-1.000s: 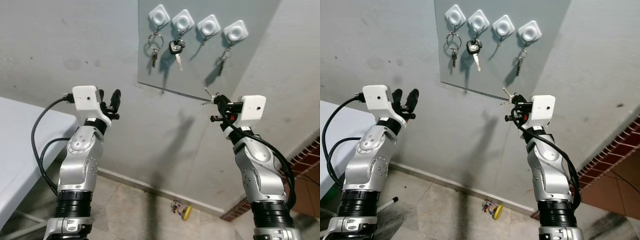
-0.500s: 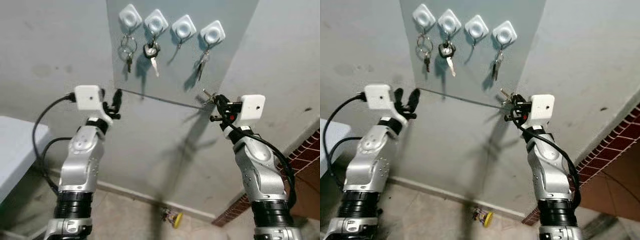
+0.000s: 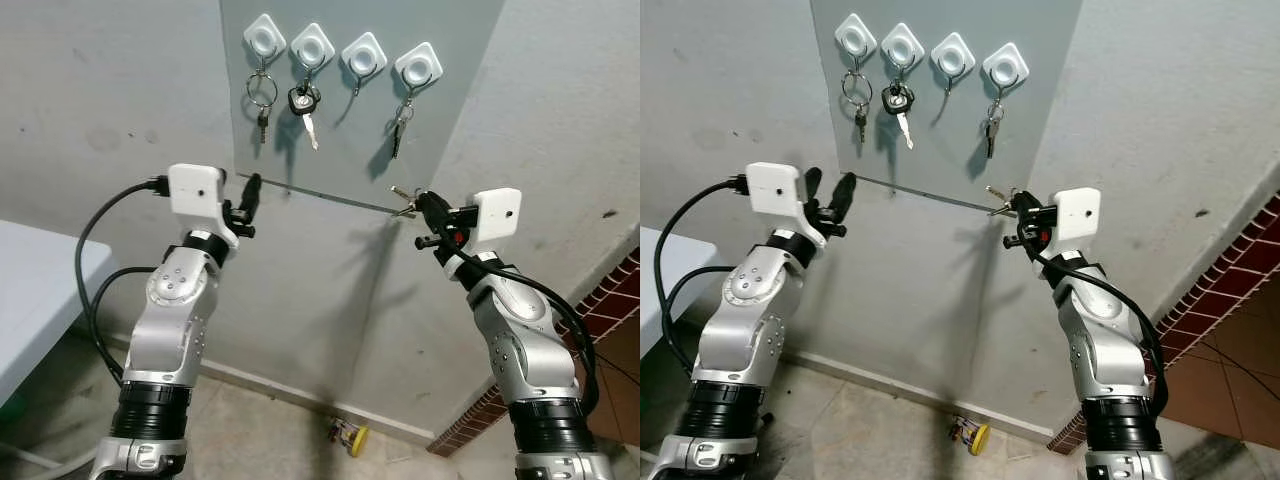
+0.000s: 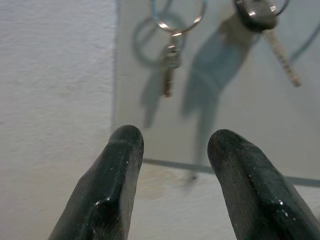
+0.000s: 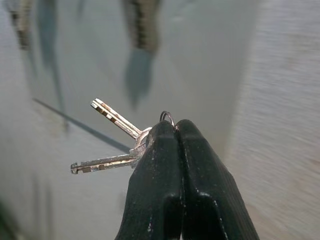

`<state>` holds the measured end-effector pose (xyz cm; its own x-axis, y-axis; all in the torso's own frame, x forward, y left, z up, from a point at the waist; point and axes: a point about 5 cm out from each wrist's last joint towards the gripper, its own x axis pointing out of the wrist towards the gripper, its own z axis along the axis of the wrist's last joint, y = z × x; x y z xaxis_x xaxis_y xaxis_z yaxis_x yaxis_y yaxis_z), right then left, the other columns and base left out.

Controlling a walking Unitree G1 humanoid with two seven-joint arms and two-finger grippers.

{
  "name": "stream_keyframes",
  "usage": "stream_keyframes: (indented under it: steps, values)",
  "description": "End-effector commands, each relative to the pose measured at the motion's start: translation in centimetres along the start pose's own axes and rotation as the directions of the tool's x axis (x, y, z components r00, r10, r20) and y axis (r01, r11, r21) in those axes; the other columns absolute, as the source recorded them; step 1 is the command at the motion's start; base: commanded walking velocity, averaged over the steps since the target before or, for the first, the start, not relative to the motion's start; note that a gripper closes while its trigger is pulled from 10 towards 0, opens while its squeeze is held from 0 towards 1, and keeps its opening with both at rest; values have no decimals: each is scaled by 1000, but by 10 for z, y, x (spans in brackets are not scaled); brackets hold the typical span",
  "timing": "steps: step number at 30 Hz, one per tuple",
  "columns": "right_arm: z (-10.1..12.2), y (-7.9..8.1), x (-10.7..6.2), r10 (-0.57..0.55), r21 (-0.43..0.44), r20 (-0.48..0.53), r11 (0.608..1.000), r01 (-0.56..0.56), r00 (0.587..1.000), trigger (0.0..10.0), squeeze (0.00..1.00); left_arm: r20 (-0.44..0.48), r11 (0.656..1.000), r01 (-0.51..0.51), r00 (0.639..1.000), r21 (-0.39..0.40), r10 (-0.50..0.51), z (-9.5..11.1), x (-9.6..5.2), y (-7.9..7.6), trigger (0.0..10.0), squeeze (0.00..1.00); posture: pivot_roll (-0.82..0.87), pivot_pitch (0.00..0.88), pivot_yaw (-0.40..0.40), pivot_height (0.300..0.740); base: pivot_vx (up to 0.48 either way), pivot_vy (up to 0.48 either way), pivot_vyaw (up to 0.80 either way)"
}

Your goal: Hang keys on a hook

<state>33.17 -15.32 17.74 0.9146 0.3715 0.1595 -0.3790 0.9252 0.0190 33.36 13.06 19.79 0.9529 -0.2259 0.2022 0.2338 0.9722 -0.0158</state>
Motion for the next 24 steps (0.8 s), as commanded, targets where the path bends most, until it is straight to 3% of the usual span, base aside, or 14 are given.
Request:
stream_keyframes:
  steps: [1, 7, 12, 18, 24]
  values:
    - [14, 4, 4, 41, -15, 41, 999, -41, 998, 10000, 0, 13, 999, 24, 1000, 21, -24, 5, 1, -5, 10000, 0, 8, 78, -70, 740, 0, 0, 0]
    - [24, 19, 4, 177, 12, 77, 984, -178, 981, 10000, 0, 51, 994, 96, 994, 44, -99, 15, 0, -22, 10000, 0, 10, 85, -75, 740, 0, 0, 0]
    - [44, 31, 3, 288, 54, 171, 952, -301, 942, 10000, 0, 80, 981, 170, 981, 91, -178, 22, -4, -32, 10000, 0, 10, 87, -76, 740, 0, 0, 0]
    - [63, 39, 6, 332, 78, 250, 930, -360, 910, 10000, 0, 96, 968, 220, 968, 122, -232, 29, -6, -40, 10000, 0, 12, 87, -76, 740, 0, 0, 0]
    - [74, 43, 12, 343, 109, 293, 916, -387, 893, 10000, 0, 127, 968, 232, 962, 96, -243, 40, -4, -43, 10000, 0, 11, 80, -73, 740, 0, 0, 0]
